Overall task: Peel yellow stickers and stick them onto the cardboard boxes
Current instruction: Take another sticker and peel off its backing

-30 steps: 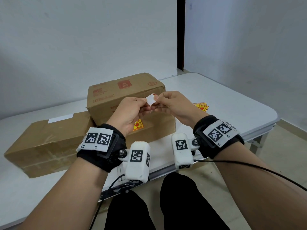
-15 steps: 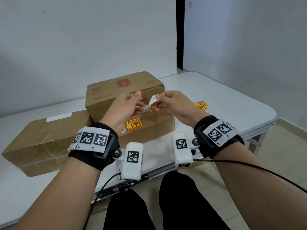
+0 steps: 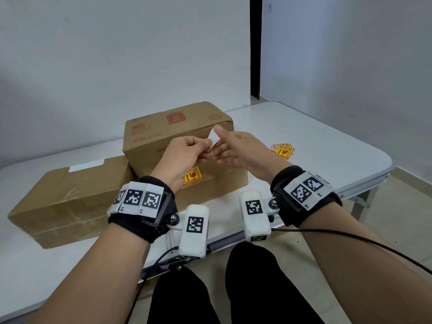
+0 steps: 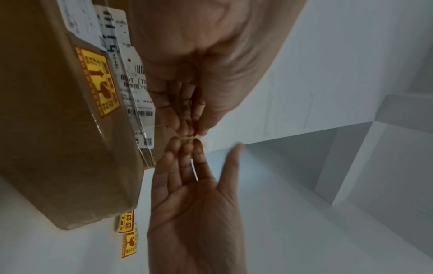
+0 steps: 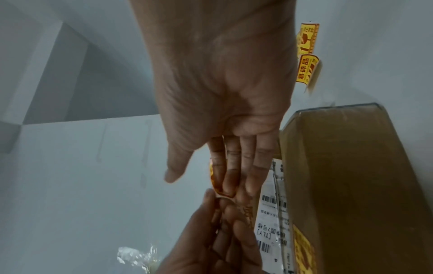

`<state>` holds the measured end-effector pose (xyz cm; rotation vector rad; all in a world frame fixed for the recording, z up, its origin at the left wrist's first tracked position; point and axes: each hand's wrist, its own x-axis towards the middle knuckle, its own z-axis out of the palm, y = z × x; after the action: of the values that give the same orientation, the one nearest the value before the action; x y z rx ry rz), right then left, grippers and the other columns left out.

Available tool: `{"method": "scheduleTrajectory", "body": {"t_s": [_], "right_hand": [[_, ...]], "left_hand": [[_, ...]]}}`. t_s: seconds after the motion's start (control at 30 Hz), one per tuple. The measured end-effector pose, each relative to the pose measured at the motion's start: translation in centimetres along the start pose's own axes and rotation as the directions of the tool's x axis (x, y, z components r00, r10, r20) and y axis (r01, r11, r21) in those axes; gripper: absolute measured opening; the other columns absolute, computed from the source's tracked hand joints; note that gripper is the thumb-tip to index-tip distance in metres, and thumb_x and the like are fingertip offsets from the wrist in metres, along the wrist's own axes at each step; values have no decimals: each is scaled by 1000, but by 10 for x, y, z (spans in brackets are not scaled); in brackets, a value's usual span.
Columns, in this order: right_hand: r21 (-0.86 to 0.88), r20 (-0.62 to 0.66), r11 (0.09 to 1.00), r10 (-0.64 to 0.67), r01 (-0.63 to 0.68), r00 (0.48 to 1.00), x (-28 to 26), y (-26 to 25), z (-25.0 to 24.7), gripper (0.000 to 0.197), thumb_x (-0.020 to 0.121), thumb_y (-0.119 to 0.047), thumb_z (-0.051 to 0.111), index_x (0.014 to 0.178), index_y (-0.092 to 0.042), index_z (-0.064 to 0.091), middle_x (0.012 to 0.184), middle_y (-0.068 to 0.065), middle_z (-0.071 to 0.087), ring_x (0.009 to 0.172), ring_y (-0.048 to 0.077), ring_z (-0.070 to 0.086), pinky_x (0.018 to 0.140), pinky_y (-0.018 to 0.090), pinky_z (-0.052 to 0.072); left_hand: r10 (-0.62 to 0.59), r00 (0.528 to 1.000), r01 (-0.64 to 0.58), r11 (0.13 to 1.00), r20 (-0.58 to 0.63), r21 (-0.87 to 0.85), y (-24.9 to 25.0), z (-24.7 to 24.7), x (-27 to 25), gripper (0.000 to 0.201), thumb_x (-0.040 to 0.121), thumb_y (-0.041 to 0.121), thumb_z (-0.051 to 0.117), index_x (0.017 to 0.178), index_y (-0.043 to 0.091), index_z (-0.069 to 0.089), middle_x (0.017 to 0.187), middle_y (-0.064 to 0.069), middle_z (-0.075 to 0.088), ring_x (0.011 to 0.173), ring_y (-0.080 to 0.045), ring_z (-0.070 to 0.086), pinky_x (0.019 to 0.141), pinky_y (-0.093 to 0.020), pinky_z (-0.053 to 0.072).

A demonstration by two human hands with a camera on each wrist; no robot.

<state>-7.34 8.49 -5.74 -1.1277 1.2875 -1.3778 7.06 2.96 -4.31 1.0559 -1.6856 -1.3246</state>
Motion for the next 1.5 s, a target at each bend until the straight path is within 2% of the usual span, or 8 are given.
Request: {"method": "scheduleTrajectory", "body": {"t_s": [0.13, 0.3, 0.7, 0.9, 1.0, 1.13, 1.3, 1.5], "right_hand": [[-55, 29, 998, -14, 15, 999, 1, 3, 0, 22, 92, -31, 63, 87, -10, 64, 81, 5, 65, 74, 13, 66, 73, 23, 57], [-4, 84, 1000, -4, 4, 996, 1, 3, -5, 16, 95, -19, 59, 81, -11, 64, 77, 5, 64, 73, 13, 64, 68, 21, 53], [116, 169, 988, 82, -102, 982, 0, 5, -17, 13, 92, -15, 61, 97, -3, 64, 76, 5, 66, 72, 14, 69, 68, 21, 55], [185, 160, 975, 95, -124, 983, -1, 8, -16, 12, 93, -15, 60, 91, -4, 62, 77, 6, 65, 70, 14, 69, 65, 20, 56], [190, 146, 976, 79, -106, 986, -1, 9, -16, 12, 93, -17, 60, 88, -6, 62, 76, 5, 64, 71, 14, 68, 65, 21, 56], [185, 144, 978, 71, -97, 987, -2, 9, -13, 21, 95, -26, 58, 86, -7, 63, 81, 6, 66, 73, 13, 68, 69, 21, 55], [207, 122, 973, 81, -105, 989, 2, 10, -9, 39, 92, -47, 55, 92, -9, 61, 85, 8, 70, 80, 17, 71, 72, 23, 57], [90, 102, 994, 53, -63, 993, 3, 9, -11, 19, 95, -28, 59, 85, -12, 60, 78, 5, 65, 68, 12, 67, 62, 19, 53]], "left_hand": [[3, 1000, -4, 1000, 30, 14, 0, 4, 0, 16, 93, 17, 60, 81, 10, 69, 72, -3, 68, 65, -9, 63, 70, -23, 54], [-14, 998, 11, 999, 65, 44, -3, 4, 1, 19, 94, 17, 58, 79, 10, 67, 72, -3, 67, 66, -10, 62, 68, -22, 52], [-65, 982, 45, 993, 177, 113, 5, -8, 4, 18, 92, 16, 61, 75, 10, 65, 69, 0, 63, 63, -8, 57, 65, -18, 52], [-84, 989, 81, 996, 119, 30, -2, -4, 1, 25, 92, 26, 62, 93, 3, 69, 72, 0, 65, 62, -6, 61, 65, -20, 55], [-108, 982, 105, 994, 154, 31, -3, -2, 2, 25, 86, 32, 68, 90, 8, 71, 71, 1, 69, 65, -7, 63, 62, -18, 54], [-77, 989, 81, 996, 123, -30, 0, -3, 1, 10, 85, 16, 70, 87, 6, 70, 70, -1, 67, 58, -5, 60, 66, -18, 53], [-55, 997, 58, 997, 53, -55, 2, 1, 3, 7, 85, 14, 70, 86, 7, 69, 66, -1, 69, 58, -7, 62, 70, -23, 55], [-55, 992, 56, 998, 110, -11, 2, 5, 1, 8, 88, 12, 66, 86, 5, 68, 63, 1, 69, 57, -5, 61, 63, -18, 52]]}}
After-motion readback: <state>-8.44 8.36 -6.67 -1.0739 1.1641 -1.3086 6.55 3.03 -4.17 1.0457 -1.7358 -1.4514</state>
